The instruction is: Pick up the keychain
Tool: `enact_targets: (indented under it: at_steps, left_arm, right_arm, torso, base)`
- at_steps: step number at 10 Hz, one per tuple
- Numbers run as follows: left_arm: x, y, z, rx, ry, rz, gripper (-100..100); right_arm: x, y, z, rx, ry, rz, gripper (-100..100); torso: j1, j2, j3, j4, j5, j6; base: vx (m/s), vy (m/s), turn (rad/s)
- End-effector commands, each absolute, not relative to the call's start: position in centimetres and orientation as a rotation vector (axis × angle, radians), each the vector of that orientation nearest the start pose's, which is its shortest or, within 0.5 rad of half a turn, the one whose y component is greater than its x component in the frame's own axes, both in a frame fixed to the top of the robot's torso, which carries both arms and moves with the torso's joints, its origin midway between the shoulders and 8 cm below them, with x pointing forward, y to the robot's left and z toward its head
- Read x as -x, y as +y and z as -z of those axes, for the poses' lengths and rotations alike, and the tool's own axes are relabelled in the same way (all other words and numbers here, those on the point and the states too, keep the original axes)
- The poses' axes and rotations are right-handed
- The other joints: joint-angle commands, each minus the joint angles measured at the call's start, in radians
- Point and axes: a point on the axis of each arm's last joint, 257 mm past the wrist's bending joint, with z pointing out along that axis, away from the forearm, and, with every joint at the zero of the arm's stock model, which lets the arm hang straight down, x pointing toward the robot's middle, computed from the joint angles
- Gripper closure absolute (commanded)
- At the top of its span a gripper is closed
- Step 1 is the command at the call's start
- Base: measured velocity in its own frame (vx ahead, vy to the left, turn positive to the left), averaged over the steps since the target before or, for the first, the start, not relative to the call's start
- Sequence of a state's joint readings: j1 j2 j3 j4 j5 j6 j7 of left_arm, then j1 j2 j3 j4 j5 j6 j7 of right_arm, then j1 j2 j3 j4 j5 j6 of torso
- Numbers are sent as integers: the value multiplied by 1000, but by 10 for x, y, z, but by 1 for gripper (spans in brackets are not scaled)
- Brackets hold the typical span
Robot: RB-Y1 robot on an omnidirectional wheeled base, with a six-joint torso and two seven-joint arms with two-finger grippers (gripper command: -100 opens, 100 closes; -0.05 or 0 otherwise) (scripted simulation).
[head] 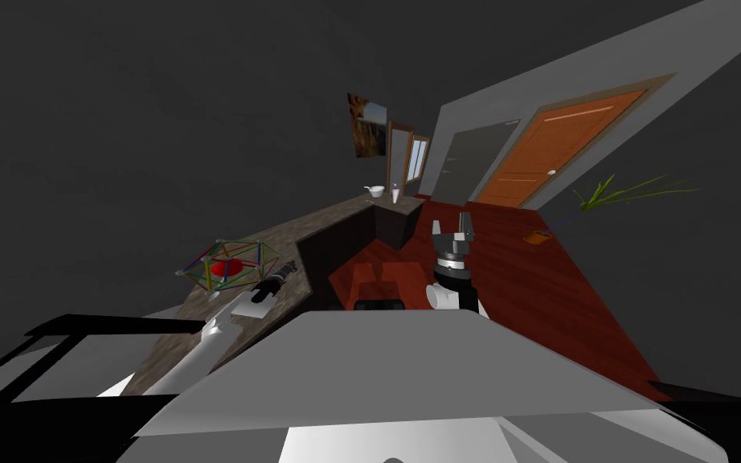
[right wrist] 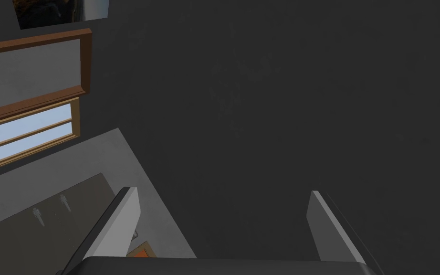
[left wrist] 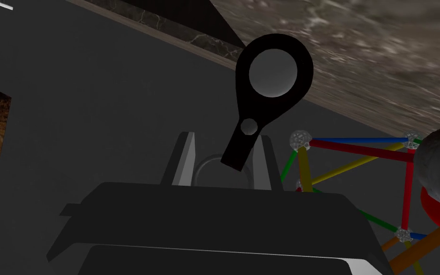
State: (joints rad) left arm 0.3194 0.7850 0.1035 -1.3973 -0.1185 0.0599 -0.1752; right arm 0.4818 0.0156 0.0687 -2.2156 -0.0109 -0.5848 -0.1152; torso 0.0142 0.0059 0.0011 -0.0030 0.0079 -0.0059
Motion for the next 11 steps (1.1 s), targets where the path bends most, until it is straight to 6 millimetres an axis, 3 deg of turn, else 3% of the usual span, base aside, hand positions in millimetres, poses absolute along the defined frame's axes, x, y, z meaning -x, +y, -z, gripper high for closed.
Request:
enact_targets:
  at_steps: [1,2,3,4,5,6,7,8,10,11]
  left_arm:
    - [-389,601,311,747,1805,1,100]
    - [-402,584,305,736,1792,12,100]
    - [-400,588,307,751,1798,-6,100]
    - [-412,572,301,738,1782,7,100]
    - [-410,575,302,753,1786,-11,100]
    - [-422,559,293,739,1767,2,100]
    - [-419,563,295,760,1772,-21,100]
    - [-431,547,283,745,1747,-7,100]
    - [-428,550,285,753,1753,-17,100]
    - [-428,551,285,757,1753,-21,0]
  right_arm:
    - [-346,-257,-18,-696,535,-1500,0]
    - [-346,-257,-18,-697,535,-1500,0]
    - [-346,-257,-18,-696,535,-1500,0]
    - [-346,-257,-18,-696,535,-1500,0]
    - [-346,-257,-18,-696,535,-1500,0]
    - [-346,-257,-18,-696,535,-1500,0]
    - [-346,-257,-18,-696,535,-1500,0]
    - [-346,-257,-18,-696,535,-1500,0]
    - [-346,-257,-18,-696,535,-1500,0]
    - [-346,-257,-18,-697,535,-1500,0]
  torso:
    - [0,0,0,0,0,0]
    - [-2,-2,-1,-1,0,-1]
    - [-1,-1,-1,0,0,1]
    - [-1,-2,-1,-1,0,0]
    - [-1,0,0,0,0,0]
    - [0,0,0,0,0,-1]
    - [1,0,0,0,0,0]
    - [0,0,0,0,0,-1]
    - [0,0,0,0,0,-1]
    - [-2,-2,-1,-1,0,-1]
  base:
    - [-43,24,-3]
    - [-67,51,-8]
    - [-59,51,-40]
    - [-92,63,-24]
    - [-79,68,-29]
    - [-79,88,-17]
    - [-73,67,-37]
    - [-92,68,-17]
    - [-52,46,-19]
    - [-6,5,4]
